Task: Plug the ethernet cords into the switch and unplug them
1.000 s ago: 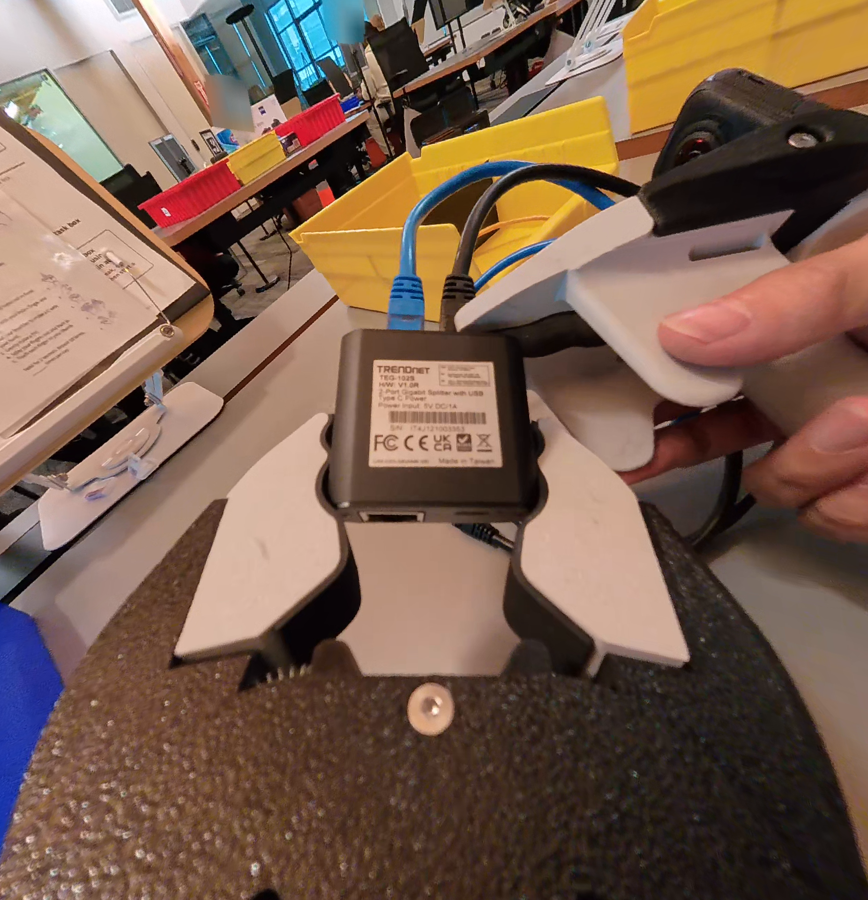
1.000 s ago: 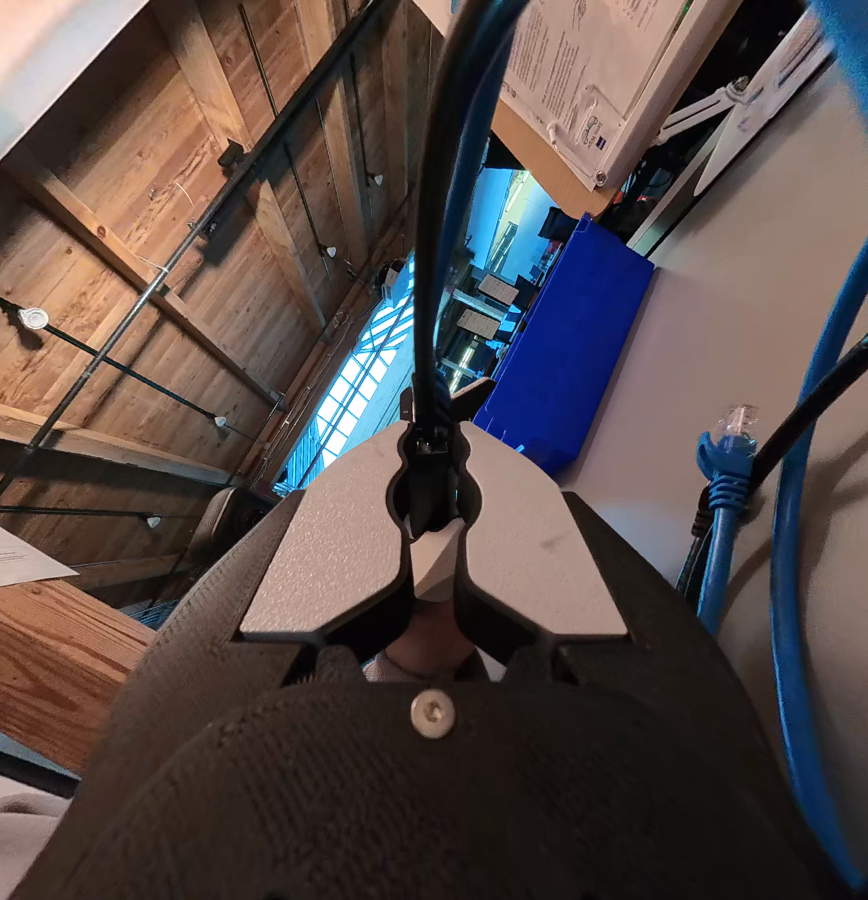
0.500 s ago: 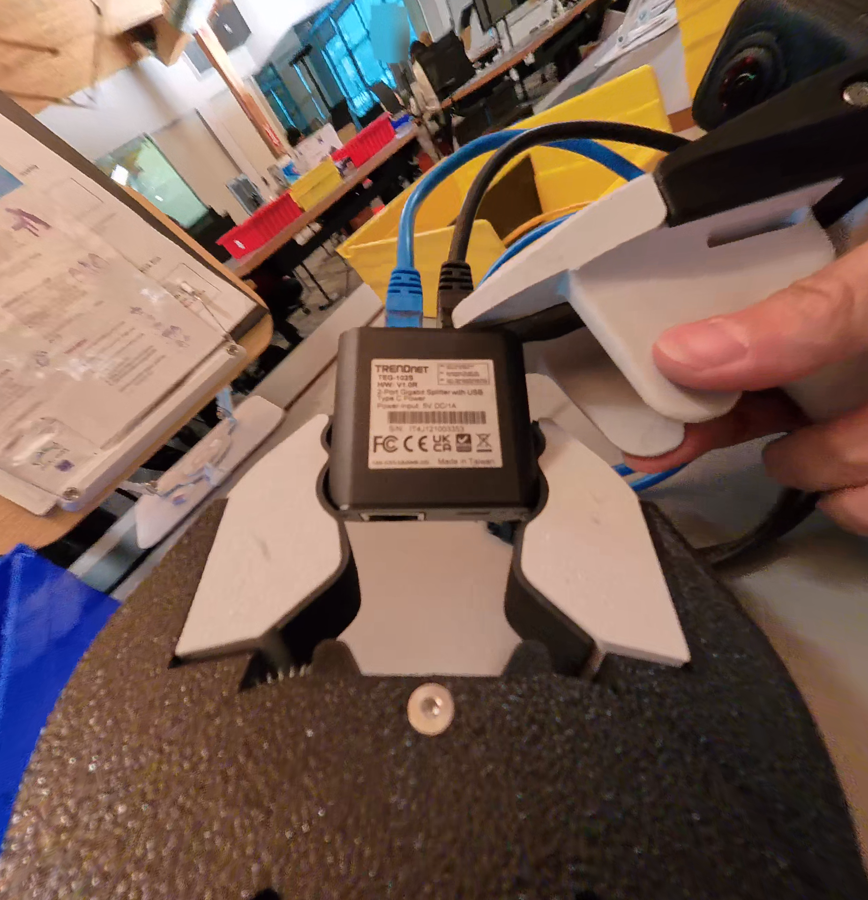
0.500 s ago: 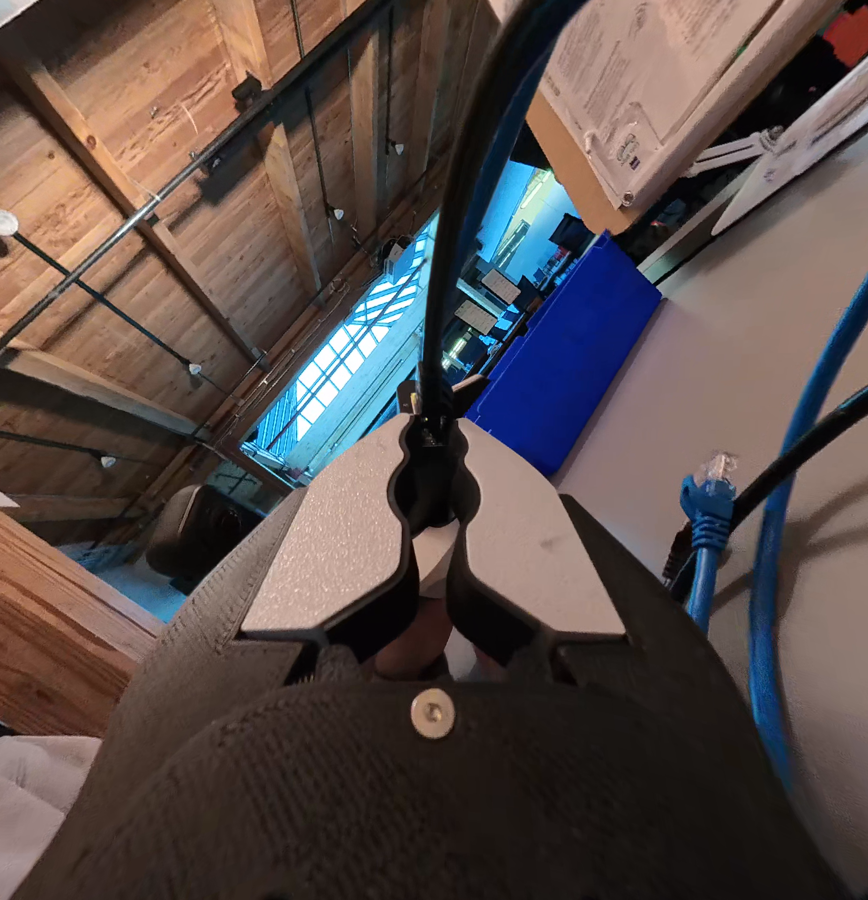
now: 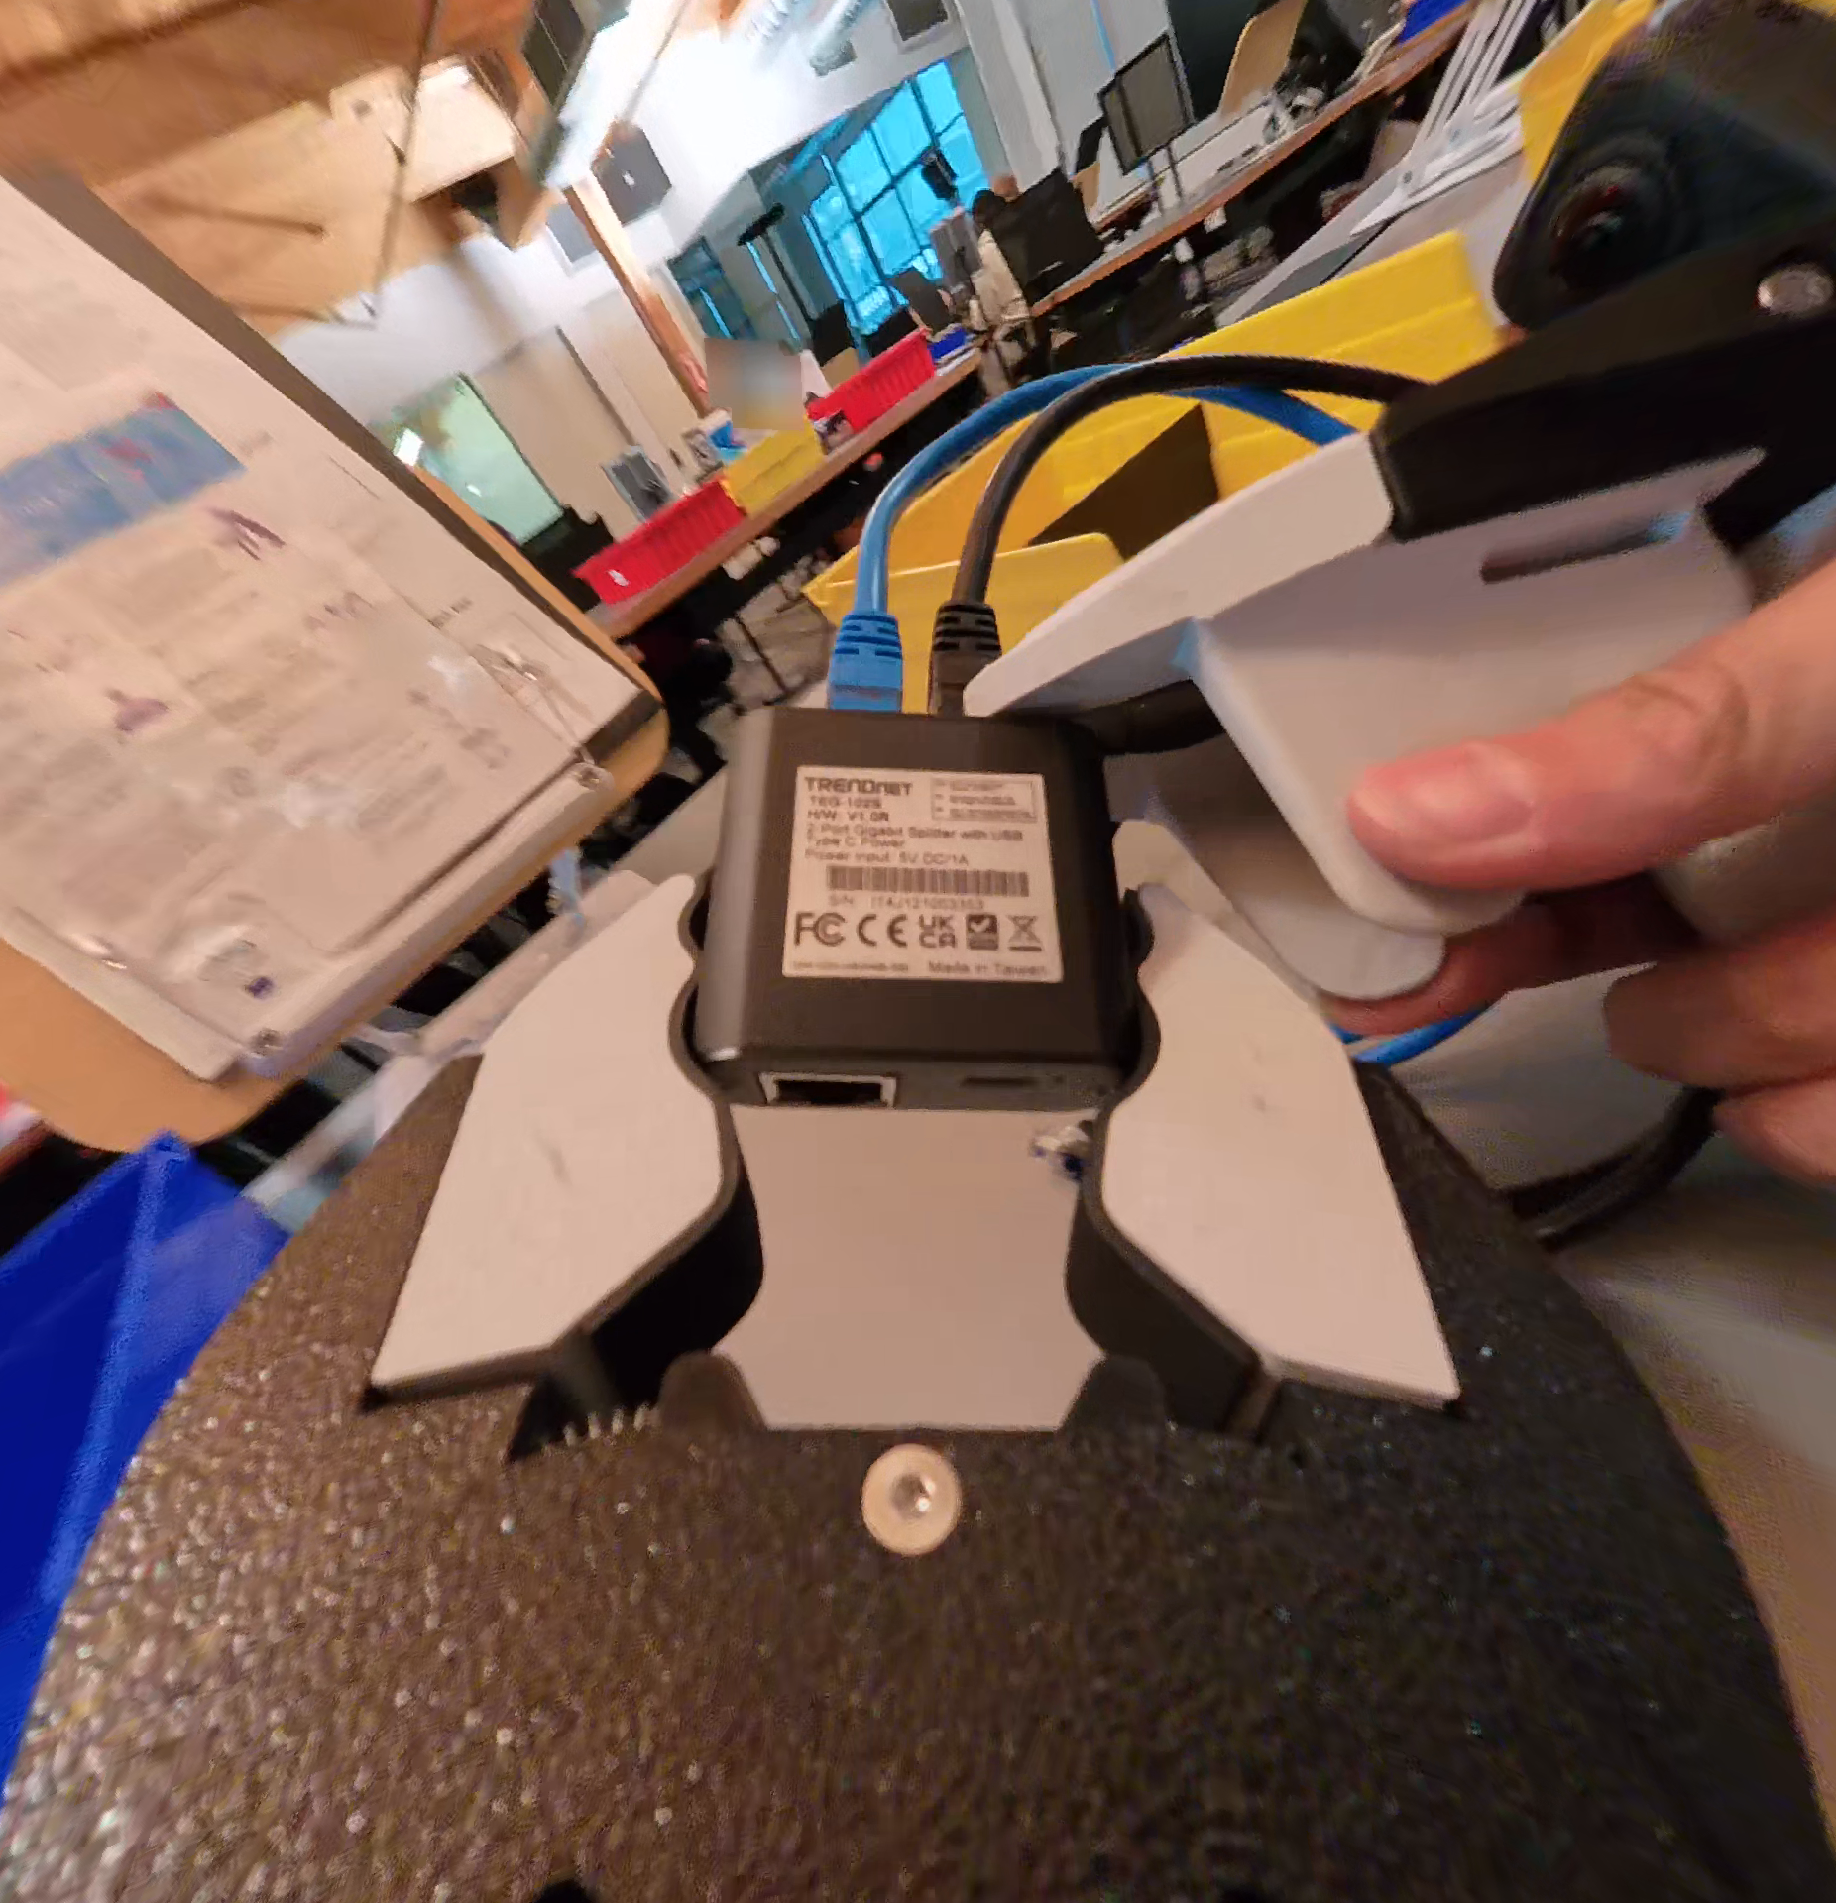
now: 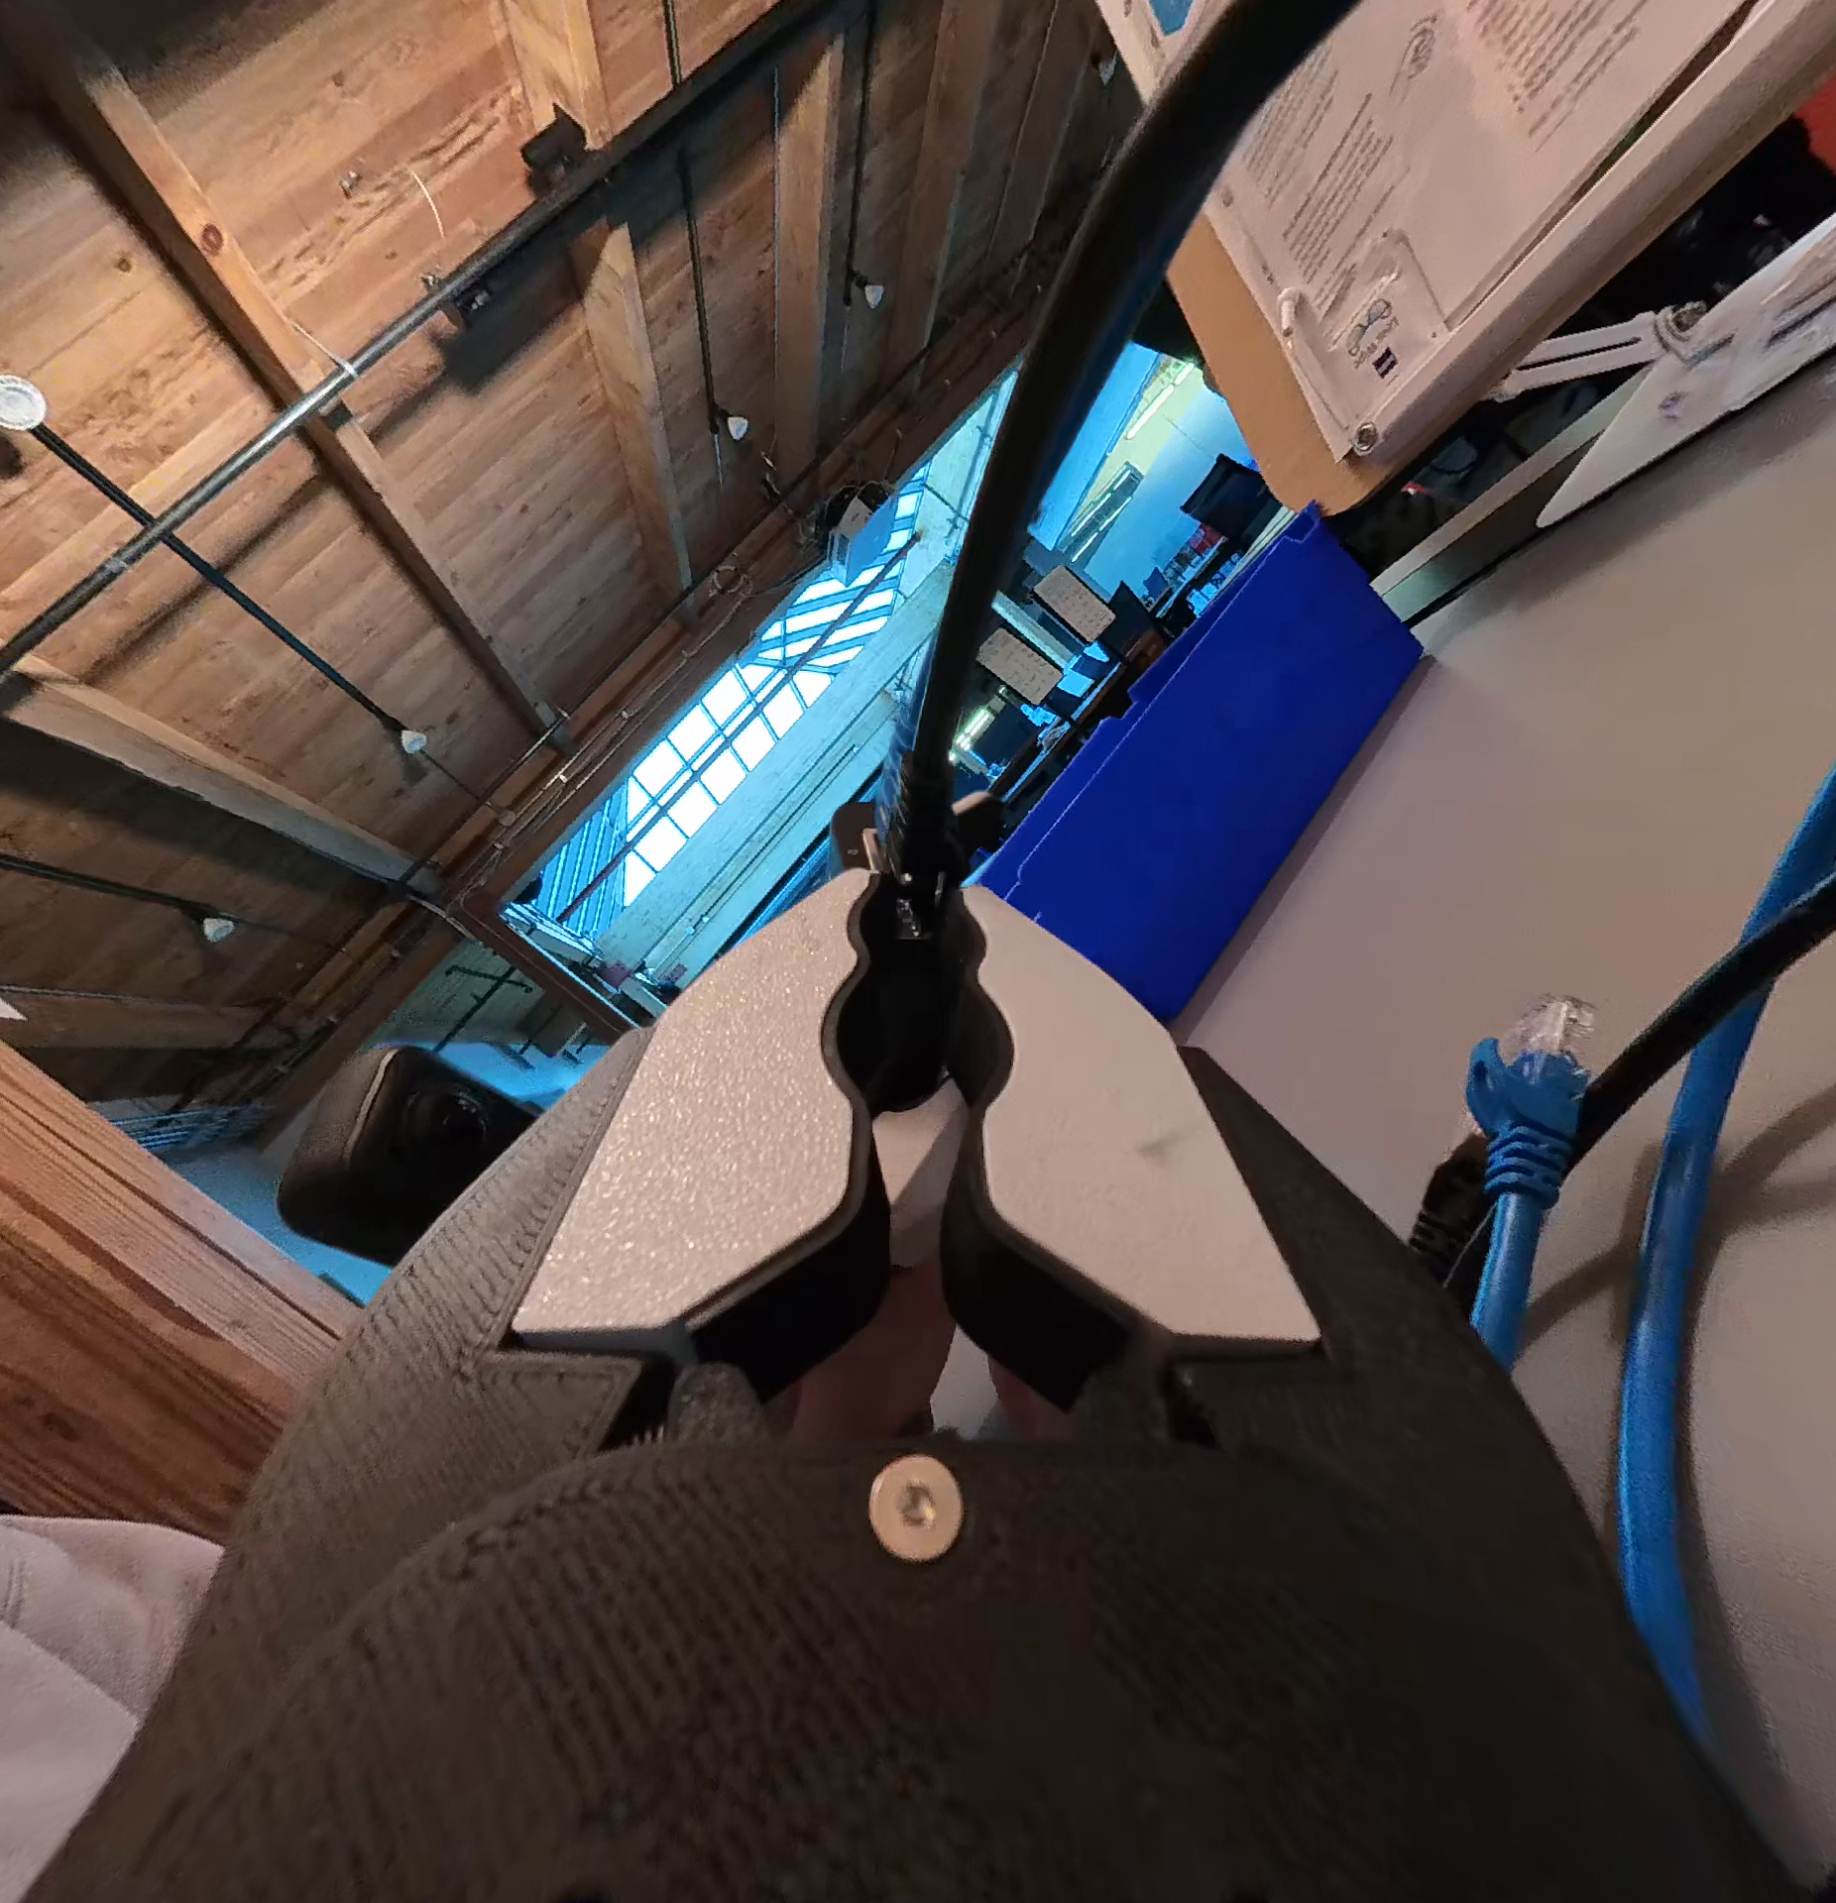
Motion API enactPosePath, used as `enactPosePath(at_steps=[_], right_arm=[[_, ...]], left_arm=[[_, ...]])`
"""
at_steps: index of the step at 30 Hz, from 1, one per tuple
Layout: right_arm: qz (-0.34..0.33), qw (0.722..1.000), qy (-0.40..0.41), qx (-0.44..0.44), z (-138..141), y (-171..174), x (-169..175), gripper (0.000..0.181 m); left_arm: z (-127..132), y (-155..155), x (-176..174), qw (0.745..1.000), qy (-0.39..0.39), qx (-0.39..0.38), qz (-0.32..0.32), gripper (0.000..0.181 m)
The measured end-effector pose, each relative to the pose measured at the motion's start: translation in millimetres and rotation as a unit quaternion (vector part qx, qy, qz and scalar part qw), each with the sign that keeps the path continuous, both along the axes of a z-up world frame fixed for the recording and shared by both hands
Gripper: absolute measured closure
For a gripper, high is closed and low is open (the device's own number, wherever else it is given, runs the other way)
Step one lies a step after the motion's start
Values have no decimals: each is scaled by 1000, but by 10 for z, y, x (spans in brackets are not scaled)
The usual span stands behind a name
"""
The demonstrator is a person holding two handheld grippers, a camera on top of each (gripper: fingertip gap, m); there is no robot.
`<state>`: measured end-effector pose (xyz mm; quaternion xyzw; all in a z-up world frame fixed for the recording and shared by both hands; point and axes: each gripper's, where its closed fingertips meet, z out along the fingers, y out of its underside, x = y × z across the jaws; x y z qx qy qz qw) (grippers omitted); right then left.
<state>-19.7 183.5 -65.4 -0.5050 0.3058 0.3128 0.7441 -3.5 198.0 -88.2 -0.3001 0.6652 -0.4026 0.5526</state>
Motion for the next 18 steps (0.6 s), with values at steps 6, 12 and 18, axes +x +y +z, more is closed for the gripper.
enactPosePath(at_steps=[6, 12, 18], right_arm=[[42, 999, 2, 20, 87, 18, -44, 170], [24, 998, 22, 48, 105, 31, -41, 169], [23, 998, 25, 50, 99, 42, -43, 169]], left_arm=[[81, 10, -49, 999, -23, -10, -19, 108], [100, 4, -54, 999, -21, -30, -27, 108], [98, 8, -65, 998, -20, -35, -38, 108]])
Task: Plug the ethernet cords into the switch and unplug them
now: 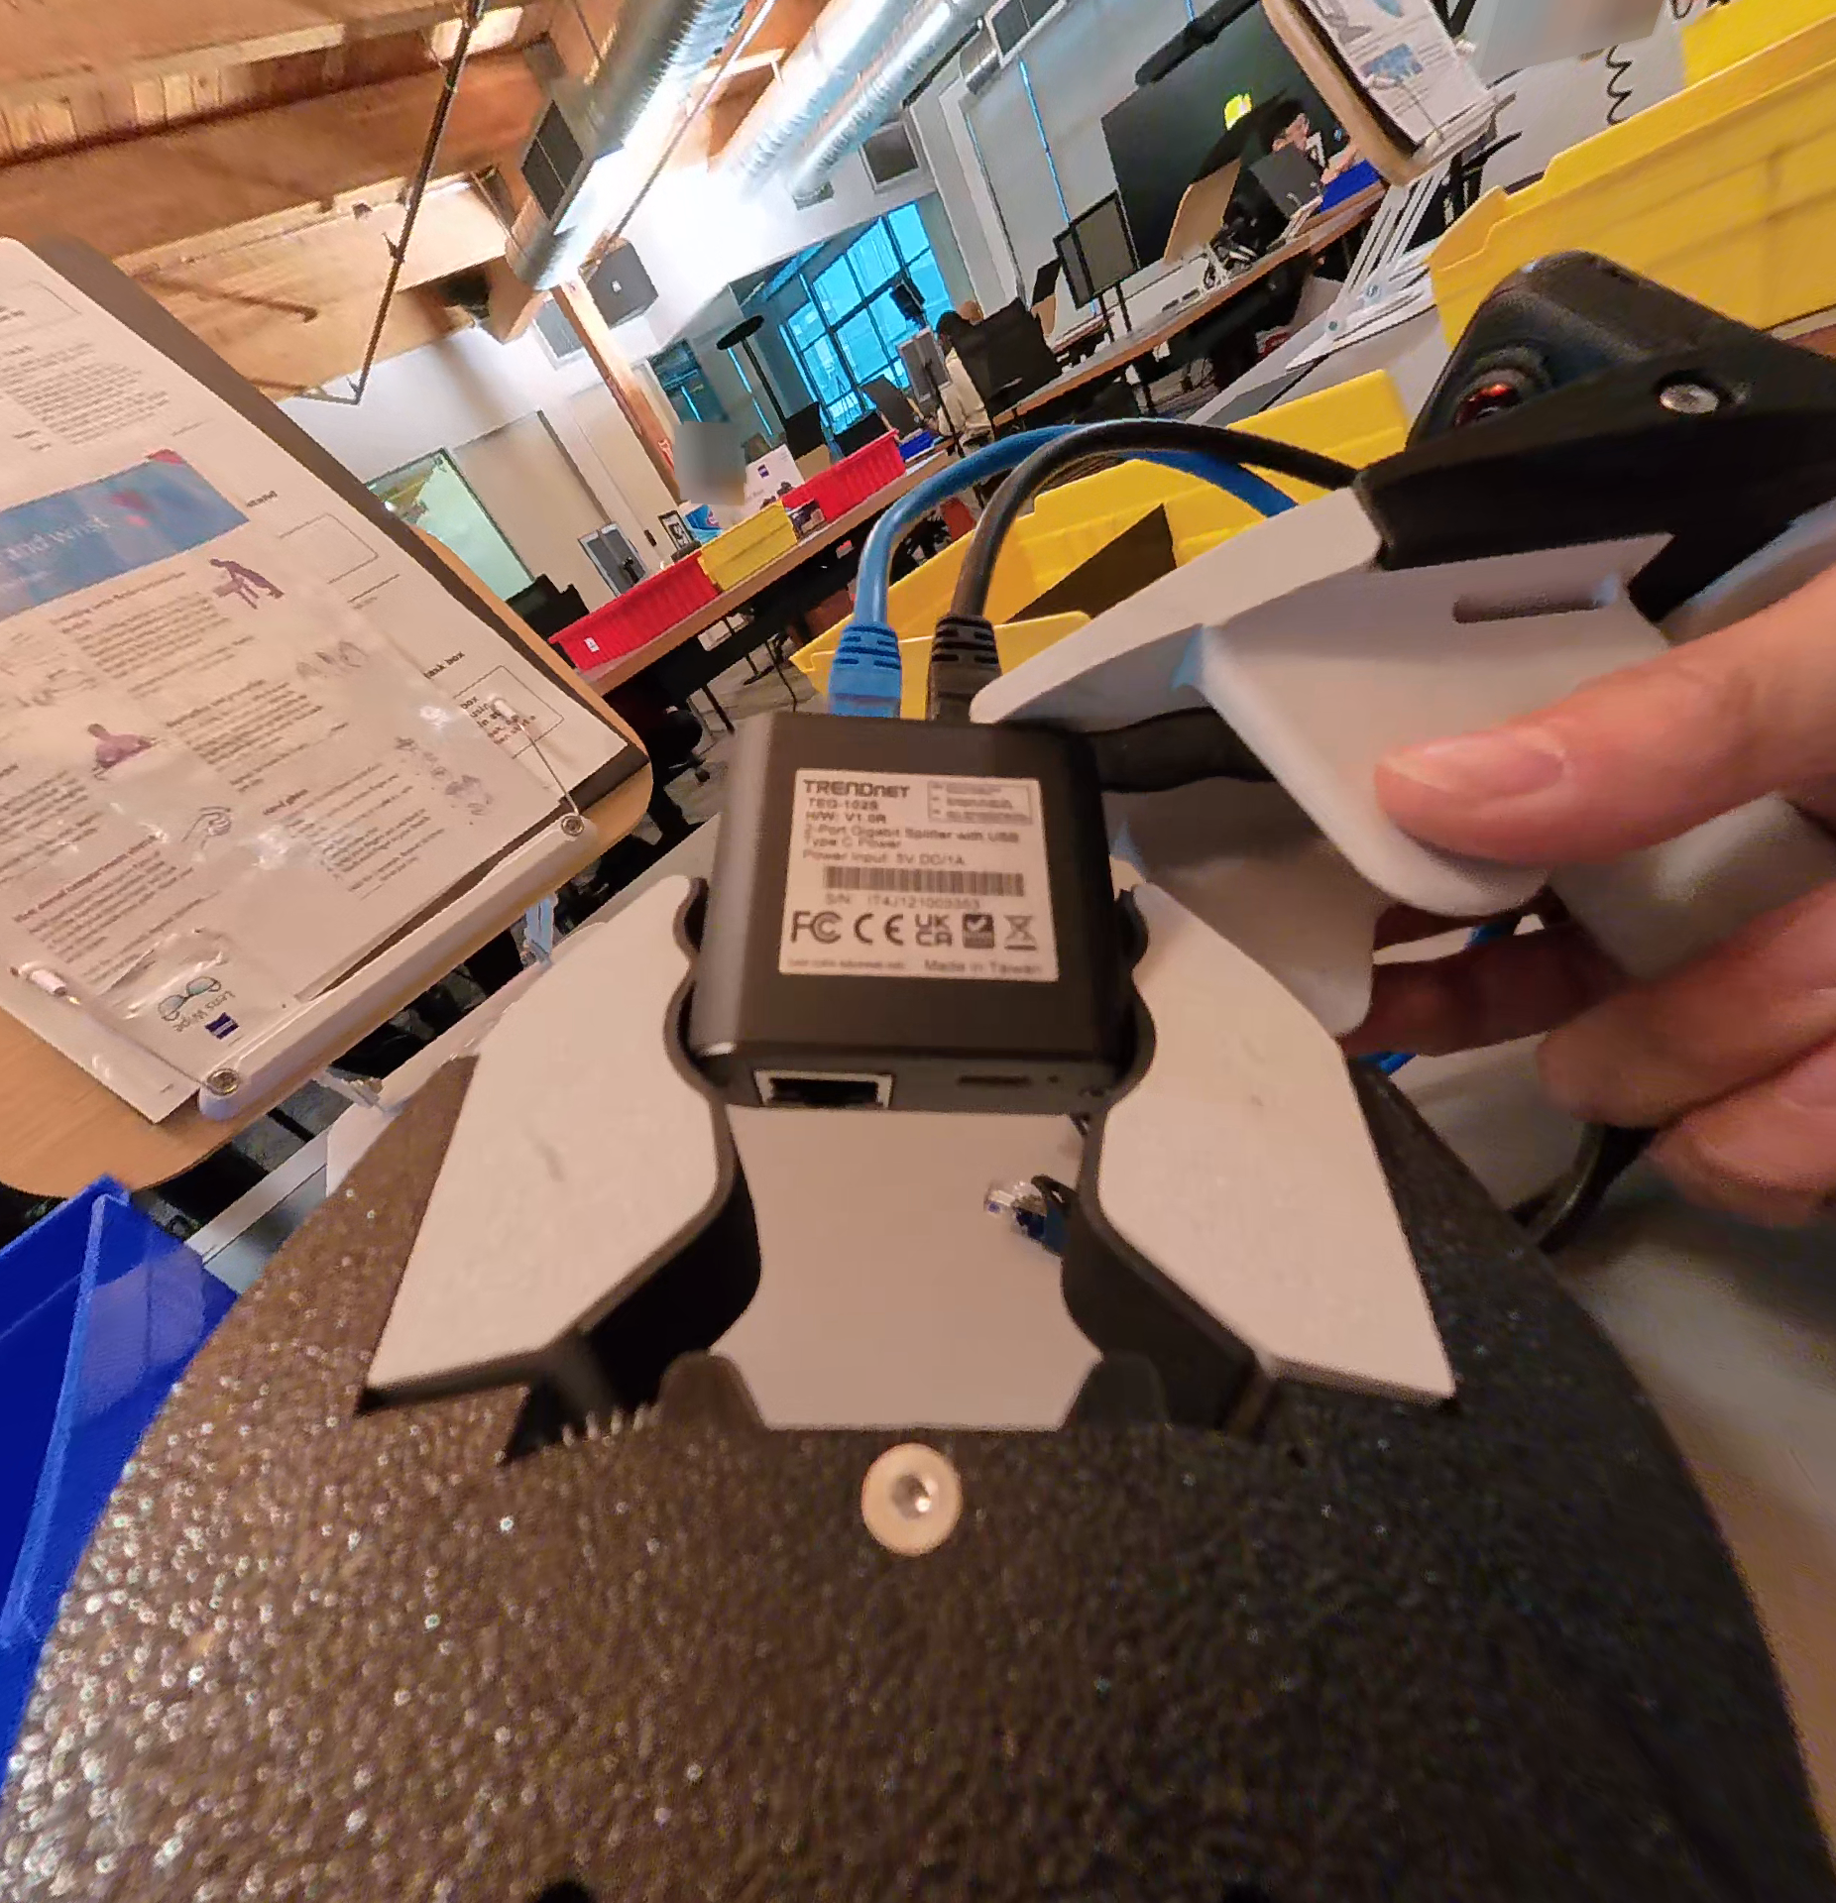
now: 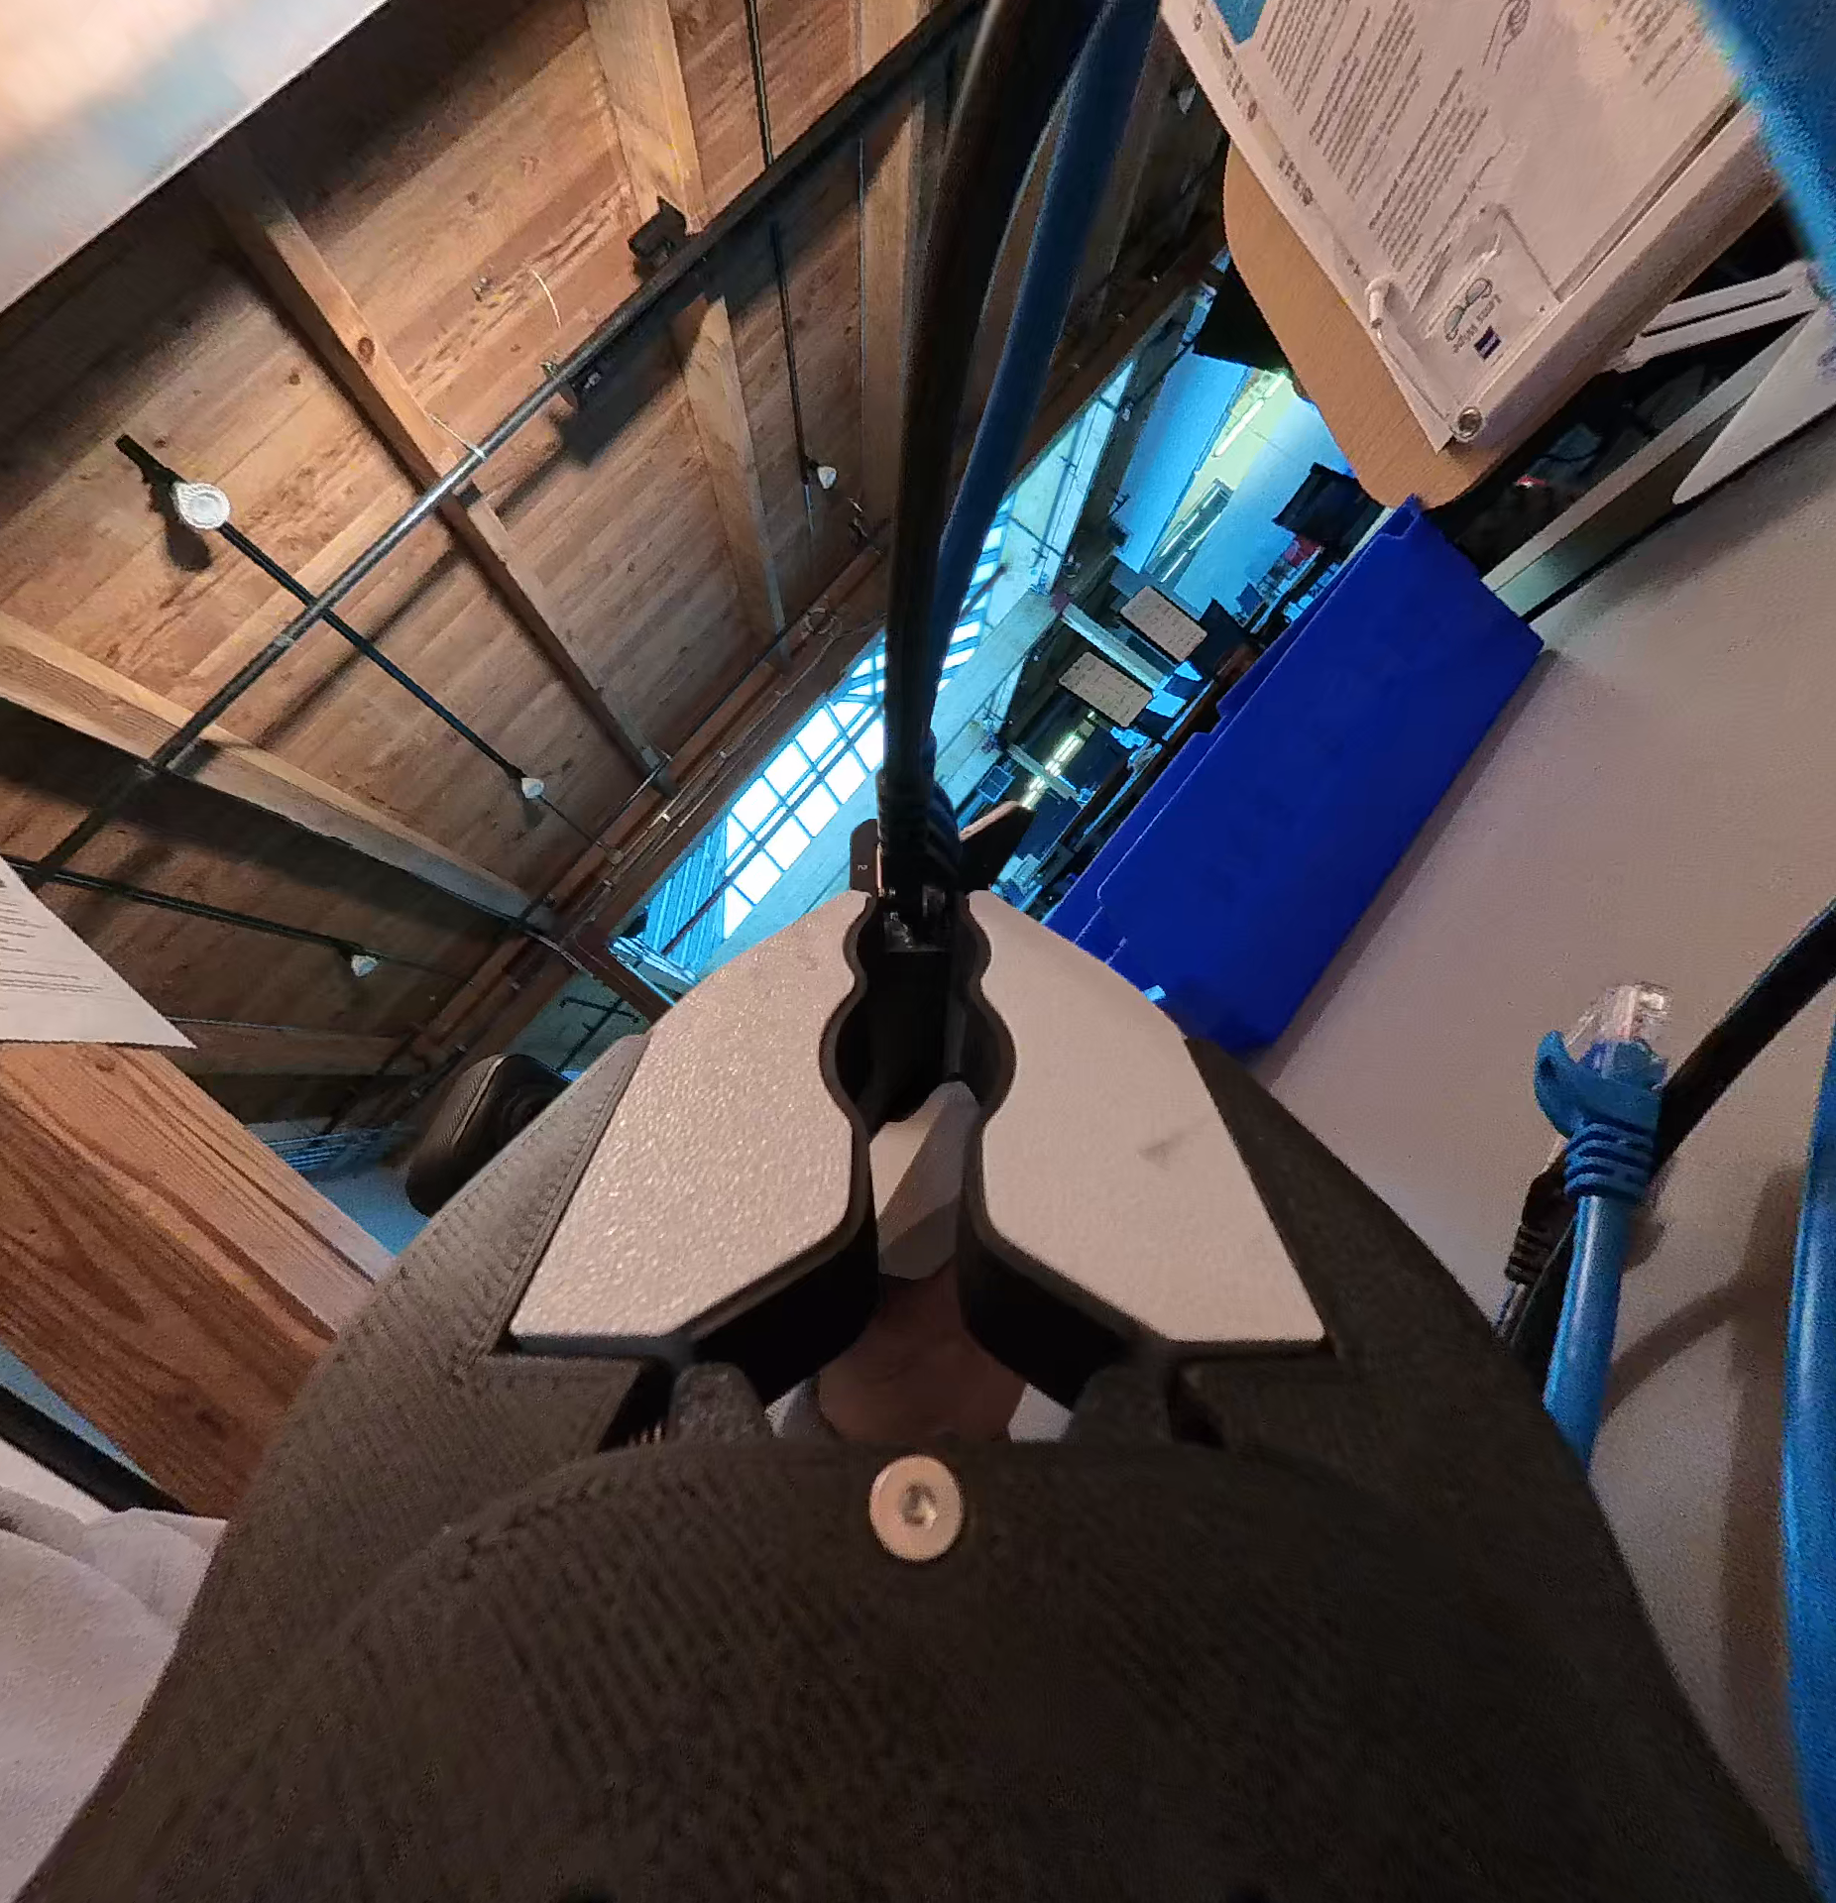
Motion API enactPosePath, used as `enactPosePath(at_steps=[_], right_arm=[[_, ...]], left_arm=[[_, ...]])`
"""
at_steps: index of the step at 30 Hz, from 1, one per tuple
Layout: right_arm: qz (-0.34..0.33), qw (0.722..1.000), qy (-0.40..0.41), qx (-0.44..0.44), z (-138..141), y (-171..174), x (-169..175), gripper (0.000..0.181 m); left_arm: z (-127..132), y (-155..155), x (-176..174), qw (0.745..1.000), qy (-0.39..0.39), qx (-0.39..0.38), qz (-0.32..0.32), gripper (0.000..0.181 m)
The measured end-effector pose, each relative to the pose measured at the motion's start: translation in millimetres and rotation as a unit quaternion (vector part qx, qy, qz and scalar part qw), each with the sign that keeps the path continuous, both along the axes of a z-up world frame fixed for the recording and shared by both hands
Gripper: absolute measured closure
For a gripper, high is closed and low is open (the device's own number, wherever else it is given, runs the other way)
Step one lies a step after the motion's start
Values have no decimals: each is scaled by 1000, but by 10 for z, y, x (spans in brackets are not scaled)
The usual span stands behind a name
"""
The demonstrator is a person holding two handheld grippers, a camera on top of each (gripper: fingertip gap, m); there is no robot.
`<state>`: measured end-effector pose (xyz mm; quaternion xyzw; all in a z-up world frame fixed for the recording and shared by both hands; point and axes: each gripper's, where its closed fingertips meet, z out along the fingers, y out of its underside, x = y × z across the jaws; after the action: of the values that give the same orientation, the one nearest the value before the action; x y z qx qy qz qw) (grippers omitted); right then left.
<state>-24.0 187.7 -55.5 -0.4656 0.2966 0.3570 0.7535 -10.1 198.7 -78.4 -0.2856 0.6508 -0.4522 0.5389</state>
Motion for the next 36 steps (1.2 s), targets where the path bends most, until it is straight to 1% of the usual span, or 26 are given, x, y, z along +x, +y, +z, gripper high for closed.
enactPosePath(at_steps=[3, 9, 18, 22, 27, 29, 32, 34, 36], right_arm=[[6, 1000, 19, 9, 2, -5, 21, 168], [17, 1000, 10, 11, 5, -8, -7, 168], [27, 999, 30, 16, -22, 13, -7, 168], [44, 998, 46, 8, -53, 42, -29, 165], [39, 998, 53, 14, -60, 26, -36, 168], [41, 998, 40, 13, -53, 24, -52, 168], [20, 1000, 1, -12, -62, 26, -73, 168], [2, 999, -36, -41, -74, 27, -76, 170], [-4, 998, -53, -47, -72, 20, -71, 172]], left_arm=[[2, -1, -7, 1000, 0, -2, -5, 108], [15, -9, -23, 1000, -2, -2, -16, 108], [-3, -7, -33, 1000, 2, -8, -29, 108], [-3, 7, -36, 1000, 0, -6, -29, 108], [-12, -2, -42, 999, 4, -5, -37, 108], [-6, -7, -52, 999, 4, -8, -45, 108], [-27, -14, -61, 998, 18, -17, -63, 108], [-60, 1, -53, 998, 27, -8, -60, 108], [-48, 14, -47, 998, 23, 8, -50, 108]])
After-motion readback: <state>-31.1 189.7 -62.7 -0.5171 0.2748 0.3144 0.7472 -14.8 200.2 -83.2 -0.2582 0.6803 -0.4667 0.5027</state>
